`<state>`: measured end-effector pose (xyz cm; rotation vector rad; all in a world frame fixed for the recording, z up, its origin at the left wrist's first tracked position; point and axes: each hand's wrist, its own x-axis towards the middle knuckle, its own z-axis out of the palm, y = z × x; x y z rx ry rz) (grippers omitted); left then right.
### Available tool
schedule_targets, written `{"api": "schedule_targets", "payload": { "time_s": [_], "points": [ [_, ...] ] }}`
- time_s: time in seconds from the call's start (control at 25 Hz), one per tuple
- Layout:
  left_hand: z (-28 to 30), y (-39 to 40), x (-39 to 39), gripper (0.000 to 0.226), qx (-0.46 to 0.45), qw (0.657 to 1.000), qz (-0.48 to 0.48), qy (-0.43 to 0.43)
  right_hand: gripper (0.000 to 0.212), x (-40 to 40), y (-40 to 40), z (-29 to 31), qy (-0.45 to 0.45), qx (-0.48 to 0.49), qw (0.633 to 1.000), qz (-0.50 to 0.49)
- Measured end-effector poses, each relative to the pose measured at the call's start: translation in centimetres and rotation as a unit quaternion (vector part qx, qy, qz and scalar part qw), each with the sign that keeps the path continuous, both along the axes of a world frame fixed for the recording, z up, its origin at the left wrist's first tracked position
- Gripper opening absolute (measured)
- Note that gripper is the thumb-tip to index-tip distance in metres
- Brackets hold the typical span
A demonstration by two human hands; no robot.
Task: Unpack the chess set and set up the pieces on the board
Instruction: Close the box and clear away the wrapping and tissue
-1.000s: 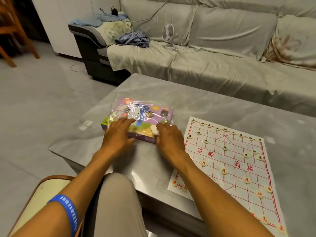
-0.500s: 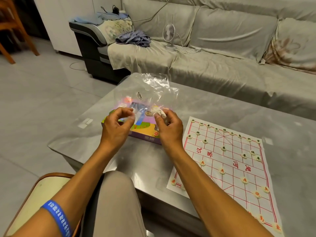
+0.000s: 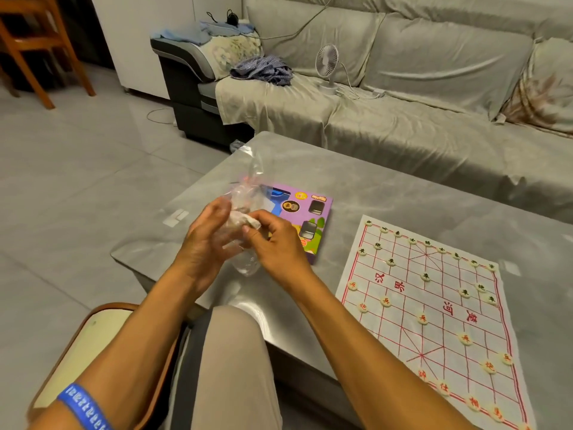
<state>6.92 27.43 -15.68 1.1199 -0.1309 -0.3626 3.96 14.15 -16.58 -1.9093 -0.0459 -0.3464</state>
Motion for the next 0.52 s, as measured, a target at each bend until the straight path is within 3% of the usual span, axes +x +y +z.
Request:
{"api": "schedule_targets", "payload": {
  "time_s": [0.12,0.28,0.4,0.52],
  "points": [
    [-0.5,0.4,0.0,0.047,0.063,0.996,0.057,0.015,0.014,0.1,1.1,-1.1,-0.032,-0.108,0.993,0.014],
    [-0.9,0.9,-0.1,0.04,0.071,0.991,0.111,0.011,0.015,-0.1,1.7,-1.0,-0.01,-0.073,0.997,0.024],
    [-1.1,1.0,-0.3,0.044,0.067,0.987,0.145,0.026,0.046,-0.3,2.0,-1.0,0.012,-0.015,0.999,-0.049],
    [-1.3,1.5,-0.6,0.045,0.087,0.985,0.149,0.025,0.087,-0.3,2.1,-0.7,0.012,-0.043,0.995,-0.094]
  ]
}}
